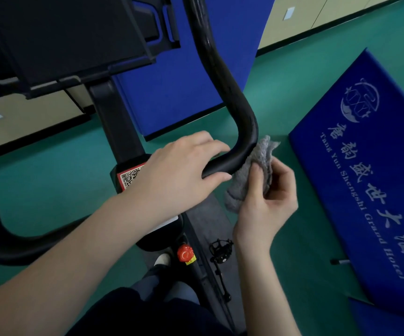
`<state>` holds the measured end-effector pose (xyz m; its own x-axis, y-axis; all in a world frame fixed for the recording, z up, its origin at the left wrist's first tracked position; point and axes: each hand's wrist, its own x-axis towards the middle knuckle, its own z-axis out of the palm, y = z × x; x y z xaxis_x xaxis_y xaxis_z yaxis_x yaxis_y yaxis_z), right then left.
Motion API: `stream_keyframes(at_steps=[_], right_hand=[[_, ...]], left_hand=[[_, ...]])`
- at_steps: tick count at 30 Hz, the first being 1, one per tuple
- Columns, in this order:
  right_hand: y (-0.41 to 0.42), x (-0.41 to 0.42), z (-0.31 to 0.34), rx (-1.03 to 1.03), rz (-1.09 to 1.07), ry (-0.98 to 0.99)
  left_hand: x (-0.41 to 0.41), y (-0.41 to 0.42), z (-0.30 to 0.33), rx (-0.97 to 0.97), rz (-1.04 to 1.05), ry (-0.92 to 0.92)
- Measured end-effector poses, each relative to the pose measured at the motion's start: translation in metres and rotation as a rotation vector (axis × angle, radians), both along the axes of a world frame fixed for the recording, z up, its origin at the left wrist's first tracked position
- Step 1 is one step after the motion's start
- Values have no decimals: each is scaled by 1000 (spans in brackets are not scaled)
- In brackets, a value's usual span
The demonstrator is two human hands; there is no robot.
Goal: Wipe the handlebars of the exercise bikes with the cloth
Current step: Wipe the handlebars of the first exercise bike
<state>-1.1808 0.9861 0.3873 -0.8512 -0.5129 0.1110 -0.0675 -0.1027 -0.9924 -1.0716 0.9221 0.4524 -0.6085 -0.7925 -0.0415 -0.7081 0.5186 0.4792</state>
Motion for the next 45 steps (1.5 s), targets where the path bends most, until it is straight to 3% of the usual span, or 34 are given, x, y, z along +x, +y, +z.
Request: stream_keyframes(at_steps=[4, 8, 21, 26, 32, 37, 45], right_hand=[[-5, -19, 1, 48, 57, 233], [-2, -21, 2, 47, 123, 339], [-80, -85, 39, 243, 461, 361], [-77, -86, 51, 201, 490, 345], [-37, -77, 48, 220, 651, 528], [-57, -78, 49, 219, 604, 717], [-111, -91, 57, 221, 563, 508]], left_hand=[[-1, -4, -4, 9, 1, -6], [2, -1, -8, -31, 3, 0], [0, 0, -8, -47, 10, -23], [0, 1, -6, -29, 18, -9], [-2, -1, -4, -38, 30, -32], [-3, -2, -5, -32, 34, -24], [-2, -1, -4, -11, 40, -18]])
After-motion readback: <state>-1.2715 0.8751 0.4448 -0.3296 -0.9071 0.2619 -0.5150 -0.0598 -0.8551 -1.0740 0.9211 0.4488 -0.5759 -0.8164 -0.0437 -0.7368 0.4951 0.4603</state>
